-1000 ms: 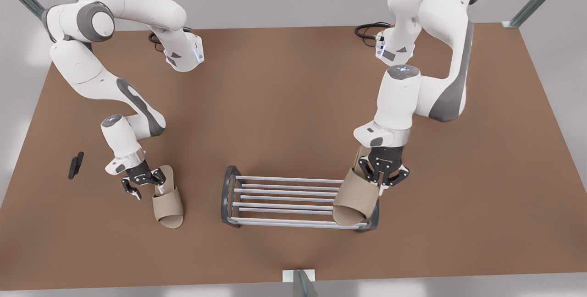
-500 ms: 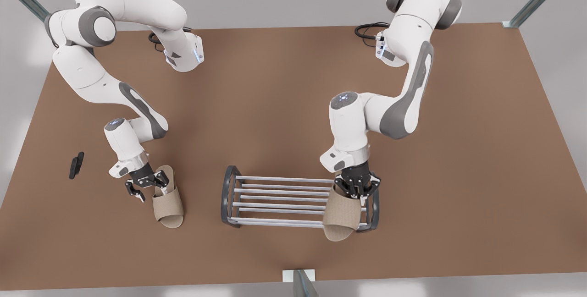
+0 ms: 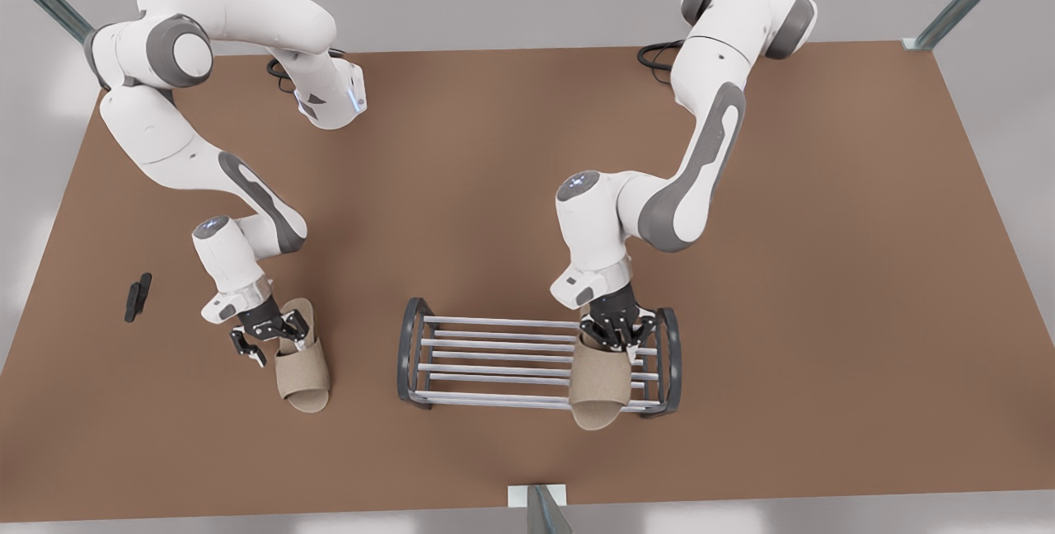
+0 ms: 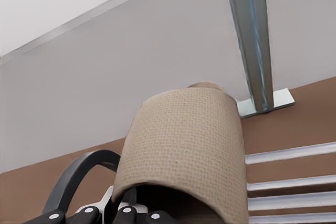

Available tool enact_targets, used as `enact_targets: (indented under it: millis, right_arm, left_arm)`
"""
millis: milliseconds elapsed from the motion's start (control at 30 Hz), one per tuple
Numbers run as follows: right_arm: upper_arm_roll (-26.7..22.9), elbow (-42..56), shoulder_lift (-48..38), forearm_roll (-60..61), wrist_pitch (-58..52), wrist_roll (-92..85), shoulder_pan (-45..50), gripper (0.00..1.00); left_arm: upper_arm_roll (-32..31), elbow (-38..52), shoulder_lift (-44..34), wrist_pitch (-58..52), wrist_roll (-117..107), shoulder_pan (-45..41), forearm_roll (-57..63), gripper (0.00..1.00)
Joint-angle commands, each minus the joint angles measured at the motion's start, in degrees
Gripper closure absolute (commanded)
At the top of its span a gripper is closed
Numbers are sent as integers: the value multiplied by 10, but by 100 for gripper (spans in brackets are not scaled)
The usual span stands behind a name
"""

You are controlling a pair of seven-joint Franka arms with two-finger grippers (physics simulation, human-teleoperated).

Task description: Place the right shoe on the shoe rack with the right arm, and place the left shoe on the shoe rack with the left arm

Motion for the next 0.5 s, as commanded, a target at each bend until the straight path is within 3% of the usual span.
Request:
enact_targets:
  millis: [0,433,467]
  right_arm:
    - [0,1,1,1,0,0,0,0]
    - [9,1,-4,47,0,2,-1,0]
    - [9,1,-5,50,0,4,-1,0]
  left_arm:
    - [0,-4,-2,1,-135,0,10,79]
    - [-1,-45,6,3,-161,-6,36,79]
    - [-1,-47,5,3,-161,-7,36,69]
